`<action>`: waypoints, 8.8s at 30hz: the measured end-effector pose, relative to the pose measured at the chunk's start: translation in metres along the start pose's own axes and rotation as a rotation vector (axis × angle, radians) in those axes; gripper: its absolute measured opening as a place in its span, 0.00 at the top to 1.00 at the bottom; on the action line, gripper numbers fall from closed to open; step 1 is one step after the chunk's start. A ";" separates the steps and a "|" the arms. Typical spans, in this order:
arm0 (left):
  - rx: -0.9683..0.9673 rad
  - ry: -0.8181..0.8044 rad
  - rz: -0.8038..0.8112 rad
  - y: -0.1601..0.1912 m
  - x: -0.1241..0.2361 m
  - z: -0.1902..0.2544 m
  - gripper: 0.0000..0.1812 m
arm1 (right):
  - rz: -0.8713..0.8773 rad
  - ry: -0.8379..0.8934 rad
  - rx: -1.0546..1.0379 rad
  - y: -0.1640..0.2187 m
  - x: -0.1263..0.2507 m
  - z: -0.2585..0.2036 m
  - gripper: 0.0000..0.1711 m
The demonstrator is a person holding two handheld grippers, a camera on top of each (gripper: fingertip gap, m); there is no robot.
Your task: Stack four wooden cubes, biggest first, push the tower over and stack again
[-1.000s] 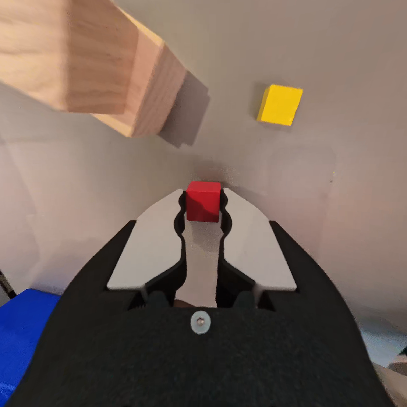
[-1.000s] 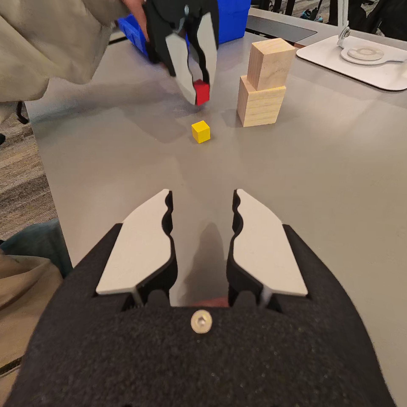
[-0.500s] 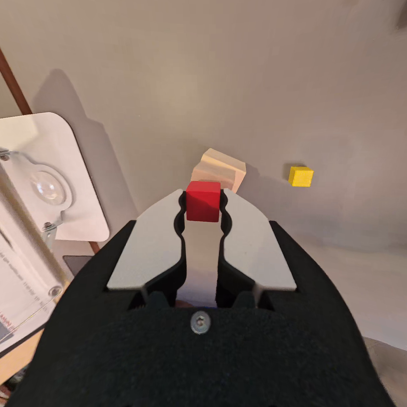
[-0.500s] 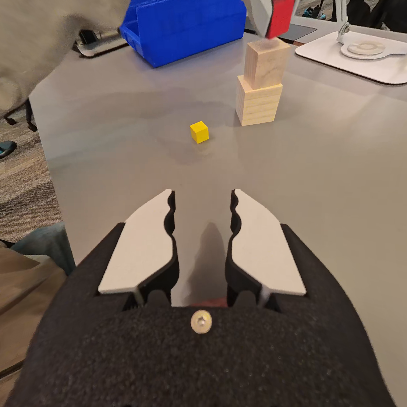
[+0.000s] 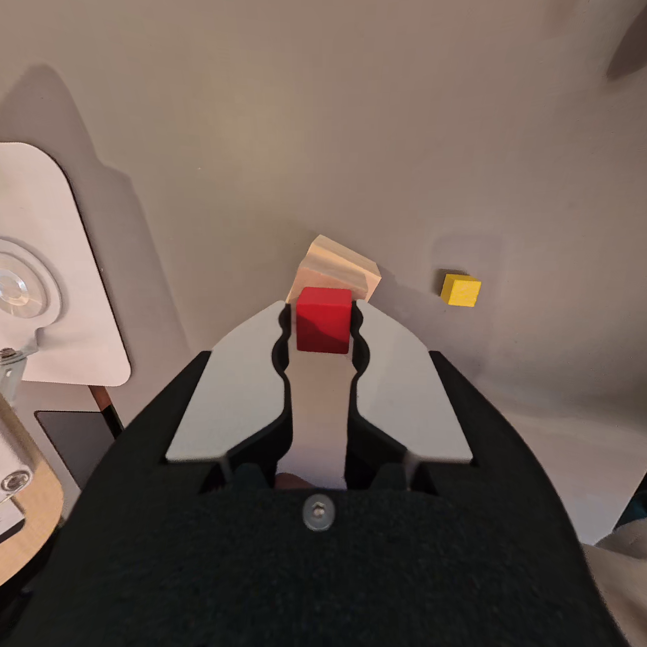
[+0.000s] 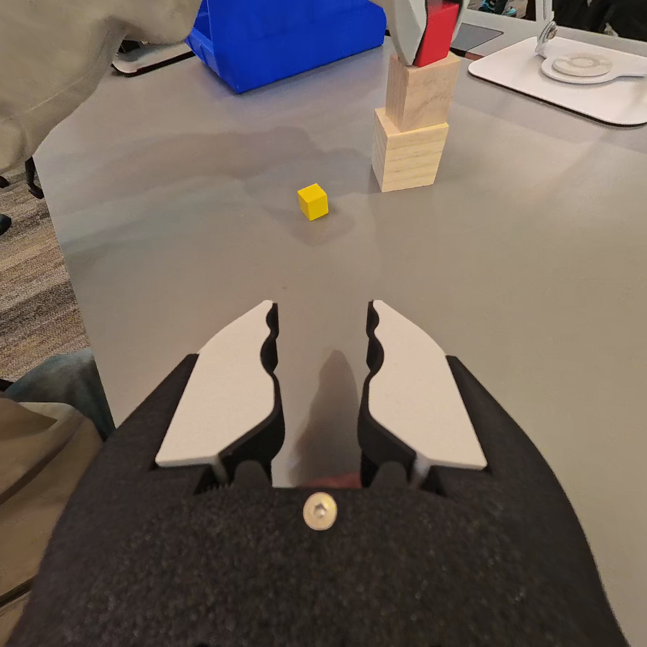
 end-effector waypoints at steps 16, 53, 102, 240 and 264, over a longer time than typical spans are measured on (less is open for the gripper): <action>0.605 -0.707 0.639 0.081 0.023 0.136 0.66 | -0.019 0.013 0.024 0.001 0.000 -0.004 0.70; 1.001 -0.693 0.905 0.114 -0.037 0.239 0.72 | -0.615 -0.086 0.673 -0.195 -0.118 0.037 0.87; 1.003 -0.728 0.897 0.116 -0.037 0.236 0.72 | -0.183 -0.401 0.260 -0.040 -0.071 -0.088 1.00; 1.050 -0.850 1.016 0.137 -0.025 0.253 0.57 | -0.235 0.358 -0.015 -0.123 -0.142 0.165 0.62; 1.025 -0.700 1.048 0.140 -0.027 0.253 0.61 | -0.266 0.006 0.424 -0.166 -0.152 0.107 0.72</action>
Point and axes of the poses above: each gripper's, where its closed fingertips meet, x back along the fingers, y out of its underside, z = x × y across the jaws, the point moved 8 cm from there along x, back along the fingers, and after that the axes turned 2 degrees about y, right-handed, at the moved point
